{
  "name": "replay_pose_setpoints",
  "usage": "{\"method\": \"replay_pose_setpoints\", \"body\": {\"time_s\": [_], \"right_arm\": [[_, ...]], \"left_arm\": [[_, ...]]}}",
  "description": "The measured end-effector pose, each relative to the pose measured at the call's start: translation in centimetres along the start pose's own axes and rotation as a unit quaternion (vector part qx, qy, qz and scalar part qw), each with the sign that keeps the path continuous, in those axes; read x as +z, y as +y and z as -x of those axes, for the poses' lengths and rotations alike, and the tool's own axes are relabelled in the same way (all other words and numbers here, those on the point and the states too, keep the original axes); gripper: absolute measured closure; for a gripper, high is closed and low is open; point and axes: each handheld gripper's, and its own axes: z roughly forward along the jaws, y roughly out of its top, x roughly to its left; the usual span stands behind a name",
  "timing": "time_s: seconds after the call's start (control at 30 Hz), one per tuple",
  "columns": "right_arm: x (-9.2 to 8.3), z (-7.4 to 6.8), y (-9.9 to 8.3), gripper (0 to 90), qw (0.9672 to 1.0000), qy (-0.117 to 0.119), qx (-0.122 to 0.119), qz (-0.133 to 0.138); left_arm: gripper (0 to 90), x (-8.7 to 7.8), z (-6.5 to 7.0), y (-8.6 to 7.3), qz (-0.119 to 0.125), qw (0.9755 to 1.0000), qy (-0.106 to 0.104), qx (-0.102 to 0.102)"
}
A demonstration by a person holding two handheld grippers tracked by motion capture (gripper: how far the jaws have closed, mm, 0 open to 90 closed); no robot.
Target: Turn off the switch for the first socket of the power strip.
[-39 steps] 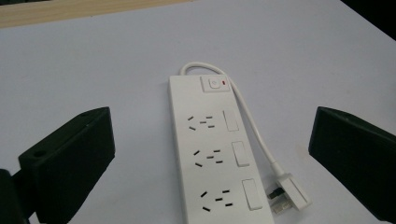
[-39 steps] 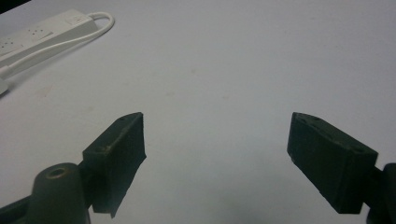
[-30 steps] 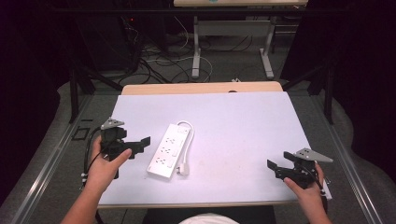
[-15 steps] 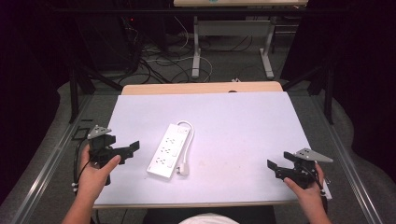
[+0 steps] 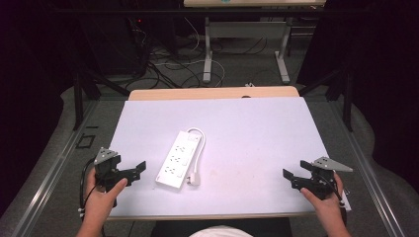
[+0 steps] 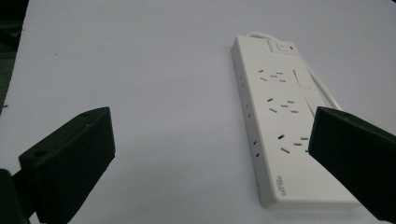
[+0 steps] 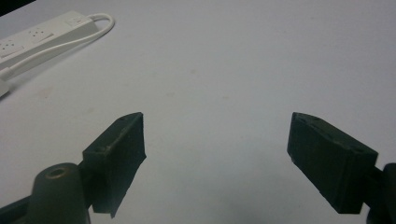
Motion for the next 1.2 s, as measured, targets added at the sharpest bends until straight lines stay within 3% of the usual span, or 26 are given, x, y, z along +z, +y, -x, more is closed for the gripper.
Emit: {"method": "replay_pose_setpoints", "body": {"time_s": [0.4, 0.63, 1.2], "right_arm": [[0.0, 0.1, 0.0, 18.6, 1.0000, 0.000, -0.001, 0.001], [0.1, 0.1, 0.0, 18.6, 1.0000, 0.002, 0.001, 0.005], [0.4, 0.2, -0.1, 18.6, 1.0000, 0.002, 0.001, 0.000]], "left_arm": [[0.5, 0.9, -1.2, -2.7, -0.004, 0.9999, 0.009, -0.013], [0.5, 1.2, -1.5, -3.6, -0.013, 0.9997, 0.019, -0.008], [0.5, 2.1, -1.8, -4.2, -0.030, 0.9989, 0.032, -0.017]]}}
